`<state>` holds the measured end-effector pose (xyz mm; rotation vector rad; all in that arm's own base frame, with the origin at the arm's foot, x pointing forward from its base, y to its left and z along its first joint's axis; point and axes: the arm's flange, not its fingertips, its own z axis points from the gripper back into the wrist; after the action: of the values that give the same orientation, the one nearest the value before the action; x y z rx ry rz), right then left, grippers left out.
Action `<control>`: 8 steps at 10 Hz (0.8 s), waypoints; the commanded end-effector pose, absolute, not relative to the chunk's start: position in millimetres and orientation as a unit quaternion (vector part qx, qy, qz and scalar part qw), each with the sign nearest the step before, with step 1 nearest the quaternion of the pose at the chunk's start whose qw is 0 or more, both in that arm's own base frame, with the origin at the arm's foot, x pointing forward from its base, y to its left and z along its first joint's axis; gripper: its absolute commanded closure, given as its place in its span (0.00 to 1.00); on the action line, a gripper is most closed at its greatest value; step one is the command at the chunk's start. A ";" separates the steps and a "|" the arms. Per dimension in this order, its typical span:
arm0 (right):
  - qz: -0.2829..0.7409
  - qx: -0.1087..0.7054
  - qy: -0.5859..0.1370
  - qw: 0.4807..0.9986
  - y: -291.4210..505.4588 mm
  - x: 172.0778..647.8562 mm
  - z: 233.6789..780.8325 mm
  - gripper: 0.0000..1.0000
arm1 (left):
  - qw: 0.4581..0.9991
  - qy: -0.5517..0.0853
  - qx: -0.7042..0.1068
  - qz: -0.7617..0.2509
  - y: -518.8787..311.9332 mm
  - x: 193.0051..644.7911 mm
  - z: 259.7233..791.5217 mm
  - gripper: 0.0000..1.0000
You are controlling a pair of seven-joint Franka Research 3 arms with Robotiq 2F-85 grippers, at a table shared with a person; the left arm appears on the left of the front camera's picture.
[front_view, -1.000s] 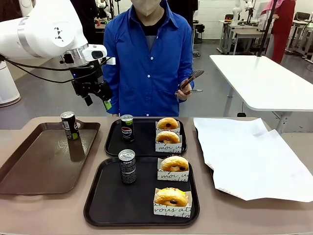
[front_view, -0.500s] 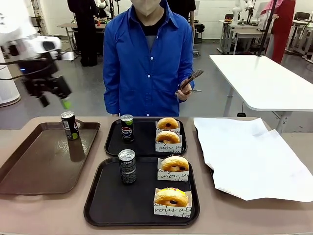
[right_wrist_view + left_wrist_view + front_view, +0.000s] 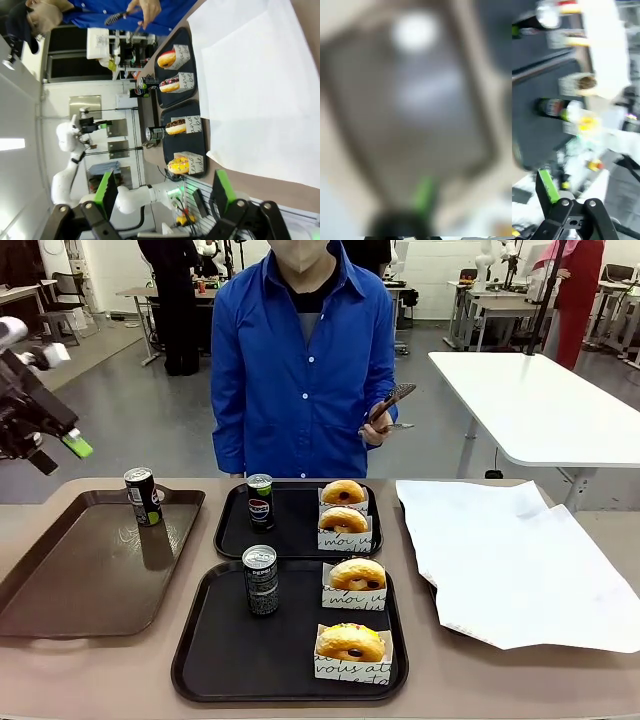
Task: Set up donuts and drinks on trays.
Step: Pick up one Pepsi coke from the Handle tray and place it on the Flat Tray without a Pepsi coke.
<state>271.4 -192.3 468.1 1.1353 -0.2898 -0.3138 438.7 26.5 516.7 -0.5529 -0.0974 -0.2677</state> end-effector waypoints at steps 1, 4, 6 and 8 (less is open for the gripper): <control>-0.147 0.539 -0.140 0.818 -191.9 271.6 469.3 0.00 | 0.867 -0.038 -0.481 -0.124 65.7 446.3 517.9 0.00; -0.147 0.539 -0.140 0.818 -191.9 271.6 469.3 0.00 | 0.799 -0.088 -0.595 -0.015 124.4 450.1 483.8 0.00; -0.147 0.539 -0.140 0.818 -191.9 271.6 469.3 0.00 | 0.811 -0.077 -0.580 0.028 148.1 465.1 452.4 0.00; -0.147 0.539 -0.140 0.818 -191.9 271.6 469.3 0.00 | 0.810 -0.056 -0.583 0.036 160.1 483.9 424.2 0.00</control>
<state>271.3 -192.4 468.2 1.1354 -0.2903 -0.3140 466.8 161.0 420.9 -1.2484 -0.1252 0.0867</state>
